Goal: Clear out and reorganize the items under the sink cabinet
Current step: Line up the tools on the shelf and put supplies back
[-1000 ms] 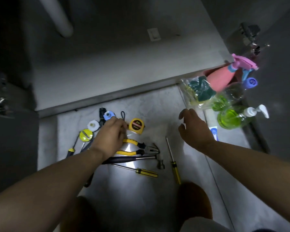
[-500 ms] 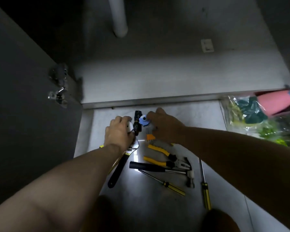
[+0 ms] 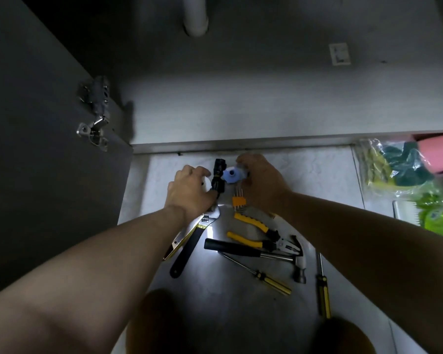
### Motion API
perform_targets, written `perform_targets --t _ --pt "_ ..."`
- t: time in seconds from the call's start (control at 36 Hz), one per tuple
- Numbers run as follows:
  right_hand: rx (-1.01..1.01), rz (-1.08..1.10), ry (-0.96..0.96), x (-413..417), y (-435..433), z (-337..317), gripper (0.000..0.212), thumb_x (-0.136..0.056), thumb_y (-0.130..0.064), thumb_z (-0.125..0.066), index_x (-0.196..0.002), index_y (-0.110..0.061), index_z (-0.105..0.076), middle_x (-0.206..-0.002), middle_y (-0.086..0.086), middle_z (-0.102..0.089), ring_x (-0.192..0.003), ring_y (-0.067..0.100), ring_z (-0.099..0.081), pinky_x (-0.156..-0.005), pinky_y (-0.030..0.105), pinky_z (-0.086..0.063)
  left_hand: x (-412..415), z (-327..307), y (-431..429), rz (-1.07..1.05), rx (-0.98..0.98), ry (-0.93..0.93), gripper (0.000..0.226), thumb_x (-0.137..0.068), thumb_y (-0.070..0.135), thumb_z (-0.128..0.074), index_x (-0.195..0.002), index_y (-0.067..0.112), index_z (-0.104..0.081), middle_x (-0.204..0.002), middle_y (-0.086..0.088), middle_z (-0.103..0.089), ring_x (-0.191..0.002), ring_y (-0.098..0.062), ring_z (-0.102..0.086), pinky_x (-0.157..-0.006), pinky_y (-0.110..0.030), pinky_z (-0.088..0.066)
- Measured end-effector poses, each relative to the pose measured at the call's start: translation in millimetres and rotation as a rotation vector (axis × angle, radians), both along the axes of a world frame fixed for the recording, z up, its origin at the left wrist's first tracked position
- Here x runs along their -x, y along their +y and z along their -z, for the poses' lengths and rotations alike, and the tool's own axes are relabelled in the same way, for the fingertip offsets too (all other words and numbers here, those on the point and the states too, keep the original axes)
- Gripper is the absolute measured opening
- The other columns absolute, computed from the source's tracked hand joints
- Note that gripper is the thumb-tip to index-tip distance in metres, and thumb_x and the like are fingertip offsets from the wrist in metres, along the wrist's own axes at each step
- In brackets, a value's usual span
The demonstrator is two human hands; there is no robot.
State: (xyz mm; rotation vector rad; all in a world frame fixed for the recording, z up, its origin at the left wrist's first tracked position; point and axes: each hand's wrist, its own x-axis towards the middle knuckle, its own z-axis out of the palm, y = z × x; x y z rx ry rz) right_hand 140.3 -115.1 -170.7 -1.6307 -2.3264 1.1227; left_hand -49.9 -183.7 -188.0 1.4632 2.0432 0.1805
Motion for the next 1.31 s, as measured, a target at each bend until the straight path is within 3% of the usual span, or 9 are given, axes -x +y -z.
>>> perform_targets --t 0.39,0.58,0.67,0.78,0.86,0.94,1.08,1.17,1.31 --pt "0.109 -0.071 -0.226 -98 5 -9 0.03 -0.093 -0.032 -0.064 -0.118 -0.016 -0.06 -0.113 0.006 -0.052 -0.097 0.023 -0.059 -0.089 0.044 -0.054 -24 4 29 -0.302 0.053 0.017 0.023 -0.079 0.052 -0.072 -0.089 0.032 -0.068 -0.102 0.006 -0.064 -0.118 -0.024 -0.048 -0.091 -0.038 -0.038" --pt "0.068 -0.07 -0.07 -61 9 -19 0.018 -0.091 -0.024 -0.066 -0.105 -0.015 -0.059 -0.106 0.006 -0.057 -0.096 0.025 -0.06 -0.086 0.041 -0.053 -8 -27 26 -0.415 -0.138 -0.655 0.012 -0.091 0.005 -0.072 -0.092 0.018 -0.072 -0.076 0.007 -0.067 -0.07 -0.004 -0.063 -0.072 -0.021 -0.051" --pt "0.163 0.05 0.114 -30 12 -31 0.02 -0.092 -0.022 -0.067 -0.108 -0.012 -0.066 -0.102 0.008 -0.069 -0.093 0.023 -0.068 -0.083 0.036 -0.056 -2 -42 31 -0.36 -0.089 -0.786 0.019 -0.09 0.001 -0.072 -0.109 0.004 -0.073 -0.096 -0.009 -0.077 -0.084 -0.011 -0.071 -0.083 -0.023 -0.057" --pt "0.334 0.175 0.357 7 13 -43 0.019 -0.091 -0.028 -0.071 -0.104 -0.013 -0.07 -0.079 0.001 -0.068 -0.061 0.004 -0.064 -0.051 0.016 -0.048 4 -55 34 -0.308 0.058 -0.883 0.026 -0.087 0.003 -0.076 -0.112 0.002 -0.073 -0.105 -0.011 -0.078 -0.095 -0.019 -0.073 -0.088 -0.026 -0.059" --pt "0.304 0.193 0.354 20 11 -46 0.008 -0.089 -0.028 -0.072 -0.084 -0.023 -0.067 -0.08 0.014 -0.068 -0.075 0.025 -0.07 -0.069 0.036 -0.059 6 -59 35 -0.332 0.12 -0.95 0.023 -0.088 0.001 -0.073 -0.11 0.002 -0.074 -0.105 -0.013 -0.077 -0.094 -0.018 -0.074 -0.082 -0.024 -0.061" --pt "0.328 0.211 0.392 19 11 -46 0.019 -0.091 -0.025 -0.071 -0.096 -0.007 -0.068 -0.08 0.024 -0.066 -0.069 0.026 -0.067 -0.071 0.042 -0.06 13 -63 33 -0.396 0.187 -1.026 0.021 -0.092 0.007 -0.07 -0.112 0.003 -0.074 -0.108 -0.016 -0.076 -0.095 -0.023 -0.074 -0.087 -0.032 -0.061" --pt "0.297 0.248 0.283 6 18 -42 0.024 -0.094 -0.021 -0.066 -0.087 0.002 -0.061 -0.072 0.006 -0.053 -0.066 0.016 -0.053 -0.06 0.025 -0.043 23 -54 22 -0.45 -0.022 -0.703 0.019 -0.099 0.0 -0.057 -0.097 0.006 -0.074 -0.088 -0.005 -0.076 -0.078 -0.017 -0.071 -0.068 -0.016 -0.058" --pt "0.313 0.263 0.227 -6 19 -39 0.033 -0.095 -0.019 -0.063 -0.066 -0.016 -0.047 -0.065 0.002 -0.047 -0.066 0.016 -0.048 -0.062 0.027 -0.039 35 -37 5 -0.322 -0.059 -0.335 0.017 -0.092 -0.003 -0.059 -0.1 0.006 -0.071 -0.102 -0.006 -0.072 -0.097 -0.02 -0.068 -0.089 -0.028 -0.057" --pt "0.38 0.281 0.173 -25 21 -37 0.018 -0.098 -0.019 -0.058 -0.086 -0.005 -0.061 -0.088 0.014 -0.065 -0.091 0.033 -0.066 -0.074 0.038 -0.056 44 -20 -32 -0.043 0.101 -0.068 0.051 -0.072 0.026 -0.086 -0.118 0.031 -0.066 -0.113 0.0 -0.053 -0.105 -0.019 -0.06 -0.101 -0.034 -0.051"
